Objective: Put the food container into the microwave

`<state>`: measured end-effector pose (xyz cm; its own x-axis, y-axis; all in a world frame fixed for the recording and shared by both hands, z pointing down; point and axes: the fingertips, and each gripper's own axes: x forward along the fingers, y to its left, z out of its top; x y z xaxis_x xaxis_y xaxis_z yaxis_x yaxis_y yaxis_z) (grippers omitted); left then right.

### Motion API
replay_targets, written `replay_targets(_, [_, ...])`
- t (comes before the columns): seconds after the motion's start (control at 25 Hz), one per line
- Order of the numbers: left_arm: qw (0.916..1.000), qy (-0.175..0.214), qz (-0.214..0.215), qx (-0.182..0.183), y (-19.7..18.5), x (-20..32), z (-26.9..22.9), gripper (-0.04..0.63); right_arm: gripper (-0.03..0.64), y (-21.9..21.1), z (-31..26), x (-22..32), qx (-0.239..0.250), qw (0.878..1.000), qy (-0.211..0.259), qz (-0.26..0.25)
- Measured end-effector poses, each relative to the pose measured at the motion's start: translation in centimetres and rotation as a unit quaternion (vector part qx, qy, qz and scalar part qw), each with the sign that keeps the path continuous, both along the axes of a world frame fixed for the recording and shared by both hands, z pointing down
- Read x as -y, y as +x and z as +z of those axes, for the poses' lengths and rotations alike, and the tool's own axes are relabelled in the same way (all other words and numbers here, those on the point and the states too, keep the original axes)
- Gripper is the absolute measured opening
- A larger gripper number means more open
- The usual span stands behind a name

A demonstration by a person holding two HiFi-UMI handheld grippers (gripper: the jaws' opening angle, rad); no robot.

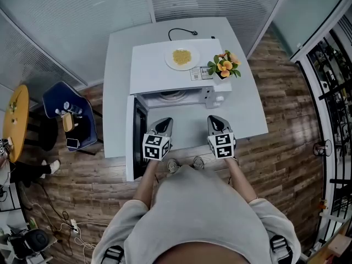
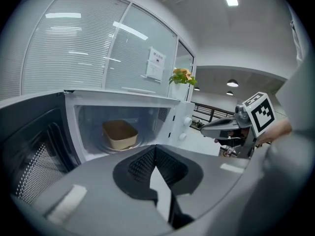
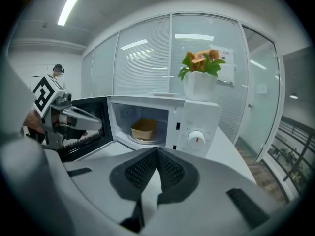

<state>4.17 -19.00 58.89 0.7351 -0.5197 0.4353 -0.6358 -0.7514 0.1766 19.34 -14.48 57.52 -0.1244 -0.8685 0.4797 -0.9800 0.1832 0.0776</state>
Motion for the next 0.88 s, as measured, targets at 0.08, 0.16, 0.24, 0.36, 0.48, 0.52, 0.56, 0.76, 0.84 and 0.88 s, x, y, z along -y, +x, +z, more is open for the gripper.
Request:
replay_targets(0.08, [1.0000, 0.000, 0.001, -0.001, 0.10, -0.04, 0.02, 0.011, 0.014, 0.11, -0.03, -0.19, 0.000, 1.000, 0.001, 0.001])
replay_targets(0.16, [1.0000, 0.000, 0.000, -0.001, 0.12, -0.09, -0.02, 0.011, 0.014, 0.25, -0.08, -0.35, -0.002, 1.000, 0.001, 0.001])
replay_targets(0.24, [1.0000, 0.000, -0.001, 0.000, 0.12, -0.13, -0.05, 0.011, 0.014, 0.43, -0.16, -0.44, -0.002, 1.000, 0.001, 0.002])
replay_targets(0.36, [1.0000, -0.002, -0.003, 0.000, 0.11, -0.10, 0.16, 0.011, 0.014, 0.72, -0.09, -0.43, -0.001, 1.000, 0.002, 0.004])
replay_targets(0.48, [1.0000, -0.001, -0.004, 0.000, 0.11, 0.10, 0.22, 0.011, 0.014, 0.80, -0.06, -0.27, -0.002, 1.000, 0.003, 0.006])
replay_targets(0.52, [1.0000, -0.001, -0.004, 0.000, 0.11, 0.15, 0.20, 0.011, 0.014, 0.79, -0.09, -0.22, -0.002, 1.000, 0.003, 0.006])
replay_targets(0.56, [1.0000, -0.001, -0.004, 0.000, 0.11, 0.16, 0.19, 0.011, 0.012, 0.77, -0.12, -0.21, -0.002, 1.000, 0.003, 0.007])
replay_targets(0.76, [1.0000, -0.001, -0.005, 0.001, 0.27, 0.19, 0.23, 0.011, 0.014, 0.66, -0.29, 0.02, -0.006, 1.000, 0.005, 0.004])
replay_targets(0.84, [1.0000, -0.002, -0.006, 0.001, 0.26, 0.14, 0.28, 0.011, 0.014, 0.69, -0.34, 0.06, -0.007, 1.000, 0.005, 0.003])
replay_targets(0.88, [1.0000, -0.002, -0.006, 0.000, 0.22, 0.12, 0.27, 0.011, 0.014, 0.68, -0.37, 0.07, -0.007, 1.000, 0.006, 0.003])
